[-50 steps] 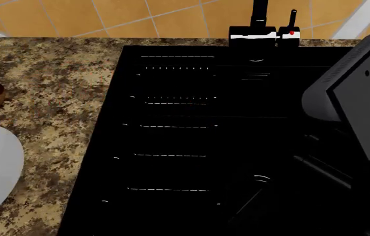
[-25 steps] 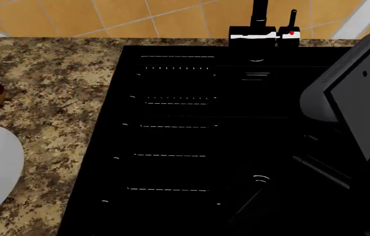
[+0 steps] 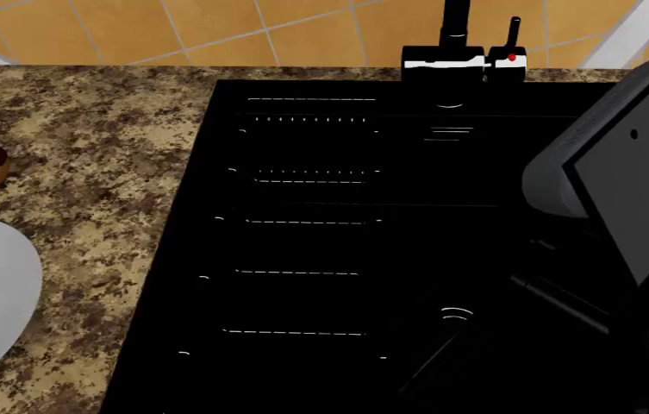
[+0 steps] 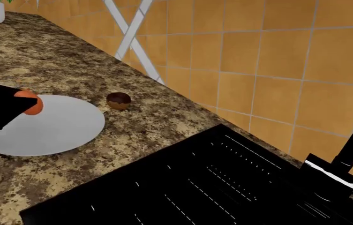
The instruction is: Pick the egg from the sink and place it on the plate located on the counter
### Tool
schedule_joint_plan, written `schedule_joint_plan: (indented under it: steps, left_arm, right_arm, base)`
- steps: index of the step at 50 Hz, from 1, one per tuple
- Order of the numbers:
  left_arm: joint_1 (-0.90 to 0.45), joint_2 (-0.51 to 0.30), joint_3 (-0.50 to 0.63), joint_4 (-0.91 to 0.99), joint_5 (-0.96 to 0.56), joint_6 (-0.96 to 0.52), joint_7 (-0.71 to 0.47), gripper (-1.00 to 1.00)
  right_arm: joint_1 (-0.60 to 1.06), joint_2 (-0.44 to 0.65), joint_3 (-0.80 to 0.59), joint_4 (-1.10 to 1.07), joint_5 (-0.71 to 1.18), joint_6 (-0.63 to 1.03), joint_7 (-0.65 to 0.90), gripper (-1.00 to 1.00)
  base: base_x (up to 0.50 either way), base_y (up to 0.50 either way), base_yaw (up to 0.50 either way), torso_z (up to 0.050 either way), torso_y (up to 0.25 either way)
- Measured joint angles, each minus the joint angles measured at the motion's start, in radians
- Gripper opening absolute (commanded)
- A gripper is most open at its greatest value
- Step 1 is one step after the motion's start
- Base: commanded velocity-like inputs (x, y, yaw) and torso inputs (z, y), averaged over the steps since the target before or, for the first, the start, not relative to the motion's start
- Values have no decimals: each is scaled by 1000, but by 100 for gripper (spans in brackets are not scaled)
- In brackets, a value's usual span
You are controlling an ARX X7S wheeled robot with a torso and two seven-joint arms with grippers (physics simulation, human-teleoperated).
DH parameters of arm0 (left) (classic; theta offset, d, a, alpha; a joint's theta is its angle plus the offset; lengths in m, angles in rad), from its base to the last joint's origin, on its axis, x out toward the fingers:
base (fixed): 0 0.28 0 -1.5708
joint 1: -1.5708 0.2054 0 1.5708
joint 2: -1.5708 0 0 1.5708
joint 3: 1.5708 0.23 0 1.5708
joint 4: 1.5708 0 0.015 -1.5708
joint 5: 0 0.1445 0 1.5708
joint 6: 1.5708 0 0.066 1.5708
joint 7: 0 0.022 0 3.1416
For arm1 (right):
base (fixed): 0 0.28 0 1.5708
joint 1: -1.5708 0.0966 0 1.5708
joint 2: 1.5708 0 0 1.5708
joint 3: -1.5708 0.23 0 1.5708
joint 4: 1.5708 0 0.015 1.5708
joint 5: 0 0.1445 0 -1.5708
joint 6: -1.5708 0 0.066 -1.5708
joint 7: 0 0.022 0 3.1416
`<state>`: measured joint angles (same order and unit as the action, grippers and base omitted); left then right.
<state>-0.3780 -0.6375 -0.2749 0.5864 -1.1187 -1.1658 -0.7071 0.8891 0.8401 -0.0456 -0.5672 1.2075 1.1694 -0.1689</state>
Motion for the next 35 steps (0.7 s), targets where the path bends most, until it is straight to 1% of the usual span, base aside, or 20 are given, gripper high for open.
schedule_joint_plan:
  steps: [4, 9, 18, 35]
  left_arm:
    - [-4, -36, 56, -46, -14, 54, -15, -100]
    - [-34, -66, 117, -113, -23, 83, -33, -100]
    - [-84, -90, 196, -221, -14, 105, -36, -100]
    - [-120, -89, 241, -311, 39, 166, 21, -100]
  right_arm:
    - [0, 5, -2, 0, 6, -5, 3, 100]
    - [-1, 10, -3, 0, 14, -10, 5, 100]
    - [-2, 18, -2, -1, 27, -15, 5, 100]
    - [-3, 27, -7, 4, 35, -20, 1, 100]
  base:
    - [0, 0, 0, 0, 0]
    - [0, 0, 0, 0, 0]
    - [0, 0, 0, 0, 0]
    - [0, 0, 0, 0, 0]
